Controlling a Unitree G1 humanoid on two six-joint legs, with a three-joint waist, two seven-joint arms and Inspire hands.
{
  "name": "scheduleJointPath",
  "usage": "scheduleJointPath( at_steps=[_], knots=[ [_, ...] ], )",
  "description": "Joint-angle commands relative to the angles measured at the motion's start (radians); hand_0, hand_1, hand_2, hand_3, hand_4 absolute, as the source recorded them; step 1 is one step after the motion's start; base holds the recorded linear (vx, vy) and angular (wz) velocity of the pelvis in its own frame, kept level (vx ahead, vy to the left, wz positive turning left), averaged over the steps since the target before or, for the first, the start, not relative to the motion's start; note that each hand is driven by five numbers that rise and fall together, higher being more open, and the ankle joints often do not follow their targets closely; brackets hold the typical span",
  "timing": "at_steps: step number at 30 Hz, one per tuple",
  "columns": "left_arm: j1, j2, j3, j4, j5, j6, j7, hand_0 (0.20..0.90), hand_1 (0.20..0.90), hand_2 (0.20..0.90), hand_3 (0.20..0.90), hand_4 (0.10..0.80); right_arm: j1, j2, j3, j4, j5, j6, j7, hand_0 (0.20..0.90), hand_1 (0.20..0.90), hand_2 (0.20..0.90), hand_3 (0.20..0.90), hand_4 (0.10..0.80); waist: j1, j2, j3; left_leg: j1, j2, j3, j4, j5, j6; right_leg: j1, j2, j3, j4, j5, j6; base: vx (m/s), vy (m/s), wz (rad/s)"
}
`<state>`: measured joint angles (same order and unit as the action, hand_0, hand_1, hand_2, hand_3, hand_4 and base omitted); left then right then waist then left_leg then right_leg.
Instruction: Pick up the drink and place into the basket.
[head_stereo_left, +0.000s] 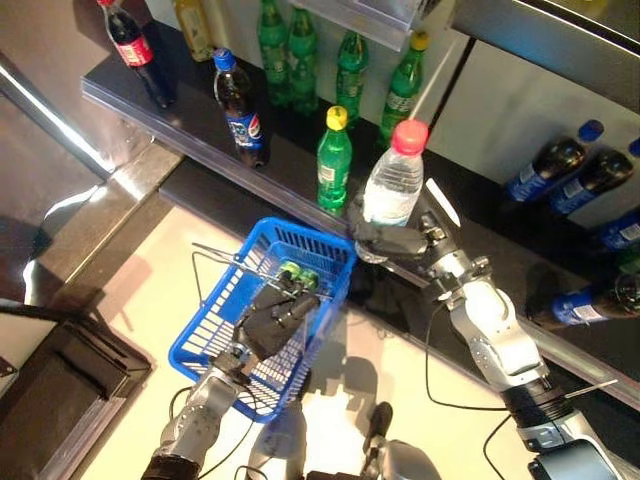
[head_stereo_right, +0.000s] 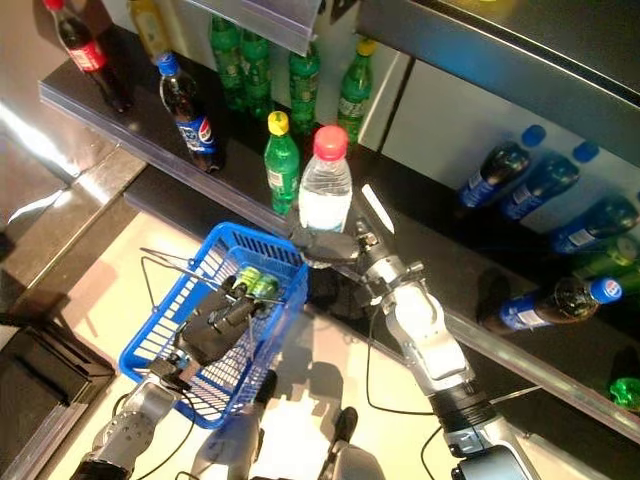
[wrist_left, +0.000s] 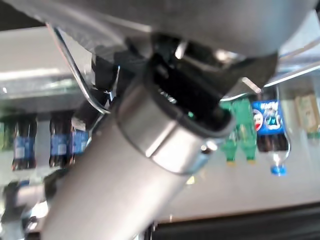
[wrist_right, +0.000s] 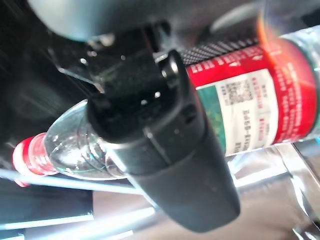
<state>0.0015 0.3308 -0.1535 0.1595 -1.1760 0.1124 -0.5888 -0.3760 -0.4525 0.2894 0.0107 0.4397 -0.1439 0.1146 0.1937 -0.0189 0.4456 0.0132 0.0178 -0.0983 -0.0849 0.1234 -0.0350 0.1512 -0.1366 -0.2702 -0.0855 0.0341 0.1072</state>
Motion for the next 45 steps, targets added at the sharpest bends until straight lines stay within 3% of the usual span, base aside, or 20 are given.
scheduleJointPath(
  at_steps=[1,12,45],
  knots=[
    [-0.054,-0.036,-0.063,-0.185,-0.075,-0.084,-0.123,0.3,0.3,0.3,0.2,0.1,-0.016,0.056,0.067,-0.084,0.05,-0.119,0.021,0.3,0.3,0.3,0.2,0.1,0.026,-0.016,-0.377,0.04,0.003,0.017,-0.002,-0.062,0.006,-0.014,-0.013,-0.046,0.001,0.035,-0.02,0.001,0.002,0.12],
    [-0.084,-0.022,-0.1,-0.326,-0.031,-0.014,-0.15,0.3,0.3,0.3,0.2,0.1,-0.109,0.109,0.188,-0.006,-0.025,-0.111,-0.043,0.3,0.3,0.3,0.2,0.1,0.107,-0.026,-0.383,0.017,-0.011,-0.055,-0.002,-0.04,0.0,0.007,-0.004,-0.107,0.005,0.023,-0.029,0.011,-0.017,0.23],
    [-0.143,0.007,-0.162,-0.567,-0.05,0.07,-0.281,0.3,0.3,0.3,0.2,0.1,-0.208,0.09,0.326,0.189,-0.231,0.007,-0.067,0.3,0.3,0.3,0.2,0.1,0.199,-0.035,-0.392,-0.017,-0.041,-0.158,-0.002,-0.01,-0.006,0.025,-0.004,-0.187,0.011,0.011,-0.031,0.005,0.003,0.09]
  ],
)
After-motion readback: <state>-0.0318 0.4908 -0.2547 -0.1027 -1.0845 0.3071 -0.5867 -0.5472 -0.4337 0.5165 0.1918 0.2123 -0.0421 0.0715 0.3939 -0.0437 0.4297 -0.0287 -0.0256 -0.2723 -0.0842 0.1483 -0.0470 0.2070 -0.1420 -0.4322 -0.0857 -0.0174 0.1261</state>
